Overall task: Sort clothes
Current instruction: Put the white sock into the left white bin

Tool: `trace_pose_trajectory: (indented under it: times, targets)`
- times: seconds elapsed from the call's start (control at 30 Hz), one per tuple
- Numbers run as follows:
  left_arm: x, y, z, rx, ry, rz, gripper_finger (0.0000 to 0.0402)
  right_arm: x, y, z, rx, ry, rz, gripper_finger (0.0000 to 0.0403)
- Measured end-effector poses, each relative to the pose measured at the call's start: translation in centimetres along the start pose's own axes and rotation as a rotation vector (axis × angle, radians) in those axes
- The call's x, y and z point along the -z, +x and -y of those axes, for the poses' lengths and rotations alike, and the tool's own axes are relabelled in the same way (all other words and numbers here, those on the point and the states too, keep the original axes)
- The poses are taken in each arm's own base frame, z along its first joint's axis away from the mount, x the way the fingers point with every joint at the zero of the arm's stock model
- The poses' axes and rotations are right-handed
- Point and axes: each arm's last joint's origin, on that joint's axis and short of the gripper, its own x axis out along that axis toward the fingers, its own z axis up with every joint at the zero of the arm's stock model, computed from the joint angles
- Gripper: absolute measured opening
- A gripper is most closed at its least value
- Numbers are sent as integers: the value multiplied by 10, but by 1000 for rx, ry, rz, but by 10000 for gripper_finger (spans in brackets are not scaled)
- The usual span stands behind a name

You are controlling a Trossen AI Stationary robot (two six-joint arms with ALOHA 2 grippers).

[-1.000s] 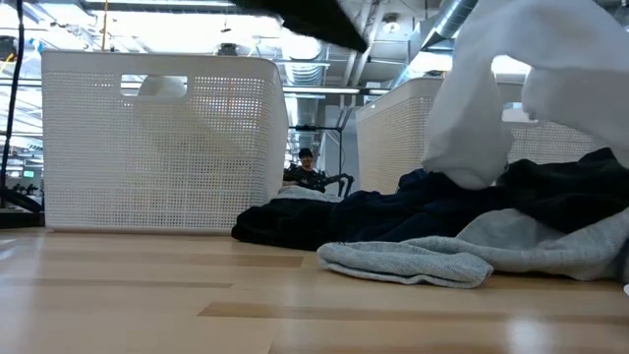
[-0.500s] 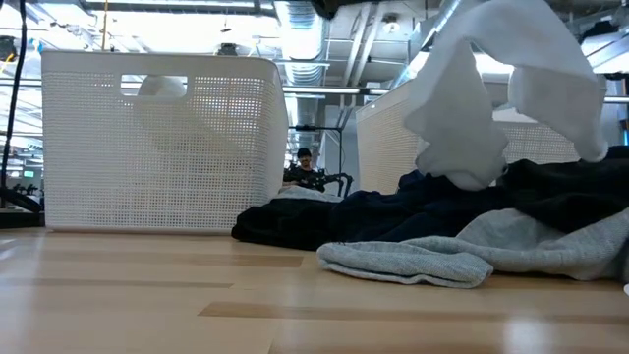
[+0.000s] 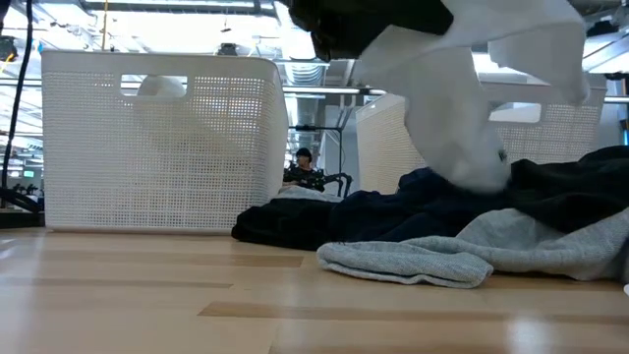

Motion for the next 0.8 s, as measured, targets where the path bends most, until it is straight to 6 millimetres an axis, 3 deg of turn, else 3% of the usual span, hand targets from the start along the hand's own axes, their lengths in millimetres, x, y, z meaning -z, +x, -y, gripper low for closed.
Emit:
trace_pose_trajectory:
  times: [0.17,0.5,0.8]
  targets:
    - [-1,0,1,1,69,13,212,-3,-2,1,-1,-14,11,0]
    - [-2,-3,7,14,230,23,17,-1,-3,1,-5,-26,3,0]
    - [-16,-24,1,8,331,2,4,5,-13,-7,-26,-28,-3,26]
